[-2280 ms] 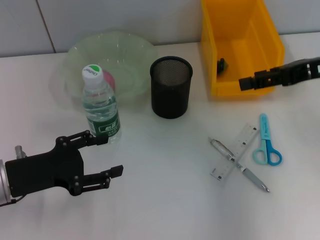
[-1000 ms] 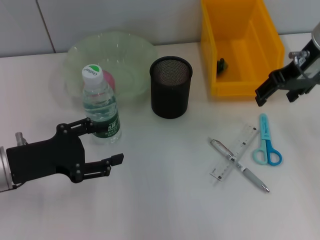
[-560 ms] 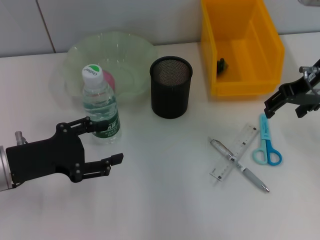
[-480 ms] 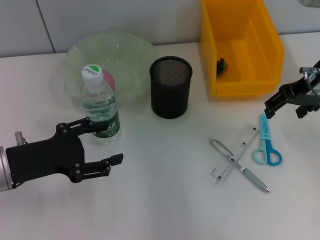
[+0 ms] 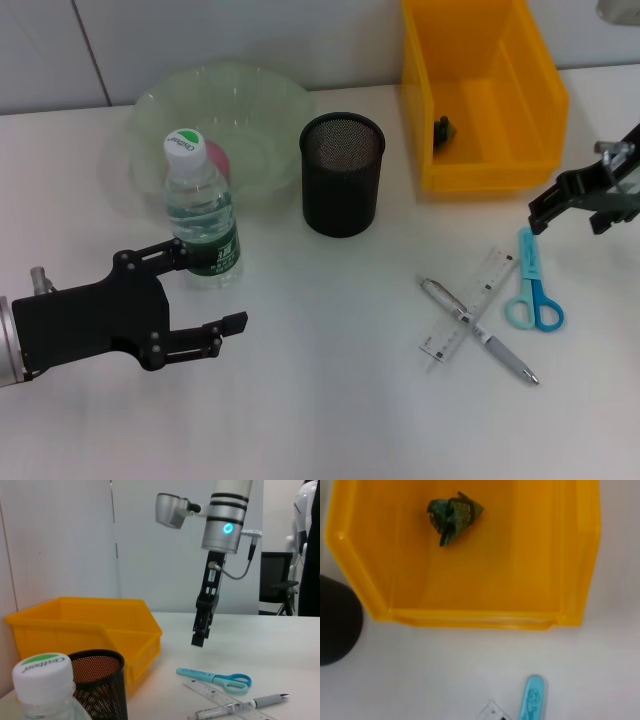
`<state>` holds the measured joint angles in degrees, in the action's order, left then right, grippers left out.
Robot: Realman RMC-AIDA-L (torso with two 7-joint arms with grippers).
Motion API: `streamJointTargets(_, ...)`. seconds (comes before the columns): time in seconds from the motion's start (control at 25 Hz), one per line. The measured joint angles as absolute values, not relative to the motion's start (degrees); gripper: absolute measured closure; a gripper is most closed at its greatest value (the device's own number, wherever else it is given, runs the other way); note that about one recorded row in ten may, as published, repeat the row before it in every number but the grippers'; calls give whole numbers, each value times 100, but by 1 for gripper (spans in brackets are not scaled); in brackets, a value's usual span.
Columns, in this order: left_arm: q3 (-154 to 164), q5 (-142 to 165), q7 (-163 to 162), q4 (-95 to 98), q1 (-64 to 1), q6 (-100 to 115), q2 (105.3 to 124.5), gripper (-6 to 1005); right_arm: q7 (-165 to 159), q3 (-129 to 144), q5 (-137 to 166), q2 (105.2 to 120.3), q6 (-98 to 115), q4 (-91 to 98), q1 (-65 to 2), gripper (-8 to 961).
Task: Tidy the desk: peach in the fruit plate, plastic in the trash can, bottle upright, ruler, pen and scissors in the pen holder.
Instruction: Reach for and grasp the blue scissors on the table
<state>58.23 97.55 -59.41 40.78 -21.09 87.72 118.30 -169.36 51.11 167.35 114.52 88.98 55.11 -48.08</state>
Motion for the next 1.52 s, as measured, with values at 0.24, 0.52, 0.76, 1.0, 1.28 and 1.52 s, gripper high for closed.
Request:
streamJointTargets(0.24,5836,9755,-5941,4078,-2101,8772,11830,240,-16857,5162,16735,11450,8503,4898,-5007,151)
streamJointTargets(0.52,5822,9756,-5942,4078,-2100,8775,11830,242,-16835,5295,16734,11453,8352,4634,-5110,151)
streamJointTargets(0.76,5817,9757,-5942,4078,-2101,8780,11830,245,-16825,5368,16734,11428,8244,4616,-5091,155)
streamJointTargets(1.0,5812,9757,-5951,4078,-2095,8782,11830,247,-16840,5370,16734,11403,8035,4446,-5070,159)
streamJointTargets(1.28,5821,9756,-5967,4078,-2087,8794,11830,249,-16784,5605,16734,11390,7906,4229,-5127,163)
streamJointTargets(1.52,5819,9756,-5965,4078,-2075,8808,11830,251,-16739,5844,16734,11372,7821,4233,-5138,167)
